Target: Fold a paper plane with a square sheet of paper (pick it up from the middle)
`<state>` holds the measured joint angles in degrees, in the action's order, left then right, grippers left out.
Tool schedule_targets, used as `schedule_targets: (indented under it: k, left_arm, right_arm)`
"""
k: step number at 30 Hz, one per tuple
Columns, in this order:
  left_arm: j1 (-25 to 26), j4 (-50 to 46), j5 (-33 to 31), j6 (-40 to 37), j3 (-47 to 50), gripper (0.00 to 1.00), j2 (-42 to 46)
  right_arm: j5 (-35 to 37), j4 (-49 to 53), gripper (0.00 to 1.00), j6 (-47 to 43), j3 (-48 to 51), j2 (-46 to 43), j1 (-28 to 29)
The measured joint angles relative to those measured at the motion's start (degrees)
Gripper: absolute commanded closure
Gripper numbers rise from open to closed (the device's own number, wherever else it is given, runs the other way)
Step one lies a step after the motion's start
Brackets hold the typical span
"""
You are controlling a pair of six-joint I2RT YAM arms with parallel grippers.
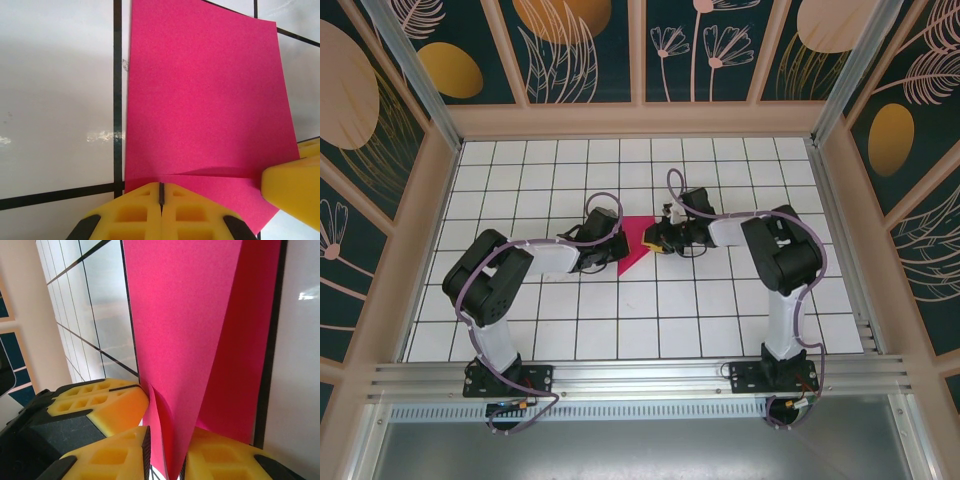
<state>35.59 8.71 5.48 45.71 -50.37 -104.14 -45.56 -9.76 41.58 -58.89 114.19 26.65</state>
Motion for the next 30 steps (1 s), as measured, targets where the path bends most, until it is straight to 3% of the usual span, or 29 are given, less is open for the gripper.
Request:
schedule_targets:
  k: [4,7,12,19,30]
  left_arm:
    - [0.0,-0.3,-0.4,0.0,0.0,0.92,0.3]
    - [0.0,-1.4,-1.1,-0.6,0.0,0.88,1.4]
    - [0.0,-2.4,-2.2,-3.5,-0.1,0.81,4.8]
    - [0.0,0.6,-2.4,-9.7,-0.3,0.7,11.1]
    - [0.0,15.3,3.3,-23.9,4.6,0.38,11.5]
  right_arm:
    - [-0.5,-0.4,0.94,1.4,0.0,0.9,0.1]
    - [-0.3,-0.4,0.97,1.4,0.0,0.8,0.0]
    - [4.4,1.1,0.99,1.2,0.3,-1.6,-0.3]
    - [12.8,2.7,0.99,4.1,1.0,-12.8,-0.7]
    - [20.7,4.5,1.0,15.6,4.0,-16.8,0.1]
